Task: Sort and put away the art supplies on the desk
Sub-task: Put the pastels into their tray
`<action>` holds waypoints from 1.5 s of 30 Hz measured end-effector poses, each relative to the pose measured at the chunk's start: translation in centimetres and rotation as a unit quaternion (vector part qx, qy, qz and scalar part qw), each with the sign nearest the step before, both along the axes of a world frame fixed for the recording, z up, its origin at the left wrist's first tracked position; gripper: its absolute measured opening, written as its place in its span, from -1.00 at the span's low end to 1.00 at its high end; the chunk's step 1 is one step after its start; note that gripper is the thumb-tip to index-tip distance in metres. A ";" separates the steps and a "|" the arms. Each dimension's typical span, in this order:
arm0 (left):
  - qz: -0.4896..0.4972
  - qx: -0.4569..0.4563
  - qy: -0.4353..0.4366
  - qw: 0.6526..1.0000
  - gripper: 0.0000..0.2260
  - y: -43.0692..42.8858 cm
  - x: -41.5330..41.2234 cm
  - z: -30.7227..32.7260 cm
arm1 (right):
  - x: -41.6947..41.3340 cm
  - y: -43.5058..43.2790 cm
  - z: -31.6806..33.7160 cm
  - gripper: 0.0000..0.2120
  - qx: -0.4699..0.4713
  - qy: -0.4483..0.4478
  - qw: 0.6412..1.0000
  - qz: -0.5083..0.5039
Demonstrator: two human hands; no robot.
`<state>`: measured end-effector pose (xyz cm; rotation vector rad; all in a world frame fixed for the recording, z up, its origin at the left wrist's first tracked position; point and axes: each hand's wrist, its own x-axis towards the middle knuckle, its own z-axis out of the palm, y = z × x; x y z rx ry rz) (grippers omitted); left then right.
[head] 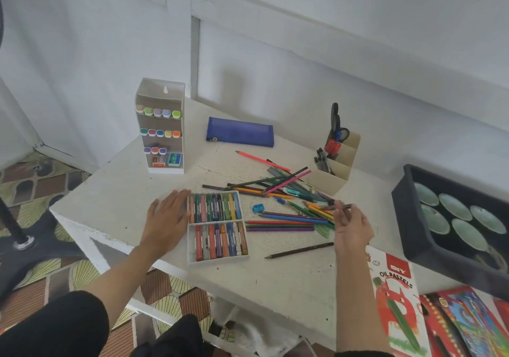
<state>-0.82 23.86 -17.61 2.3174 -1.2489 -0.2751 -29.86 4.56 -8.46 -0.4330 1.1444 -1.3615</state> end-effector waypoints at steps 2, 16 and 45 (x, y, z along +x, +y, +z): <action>-0.004 0.004 -0.001 1.000 -0.55 0.0 0.2 -0.1 | 0.6 1.5 -0.6 -0.95 0.027 -0.057 0.998 0.027; -0.004 0.005 -0.004 1.000 -0.57 0.0 -0.1 0.2 | 8.4 11.7 -3.4 -0.89 -0.129 0.192 0.904 0.361; -0.014 0.004 0.016 1.000 -0.56 0.3 0.0 0.5 | 14.3 16.6 -5.1 -0.80 -0.314 0.547 0.632 0.450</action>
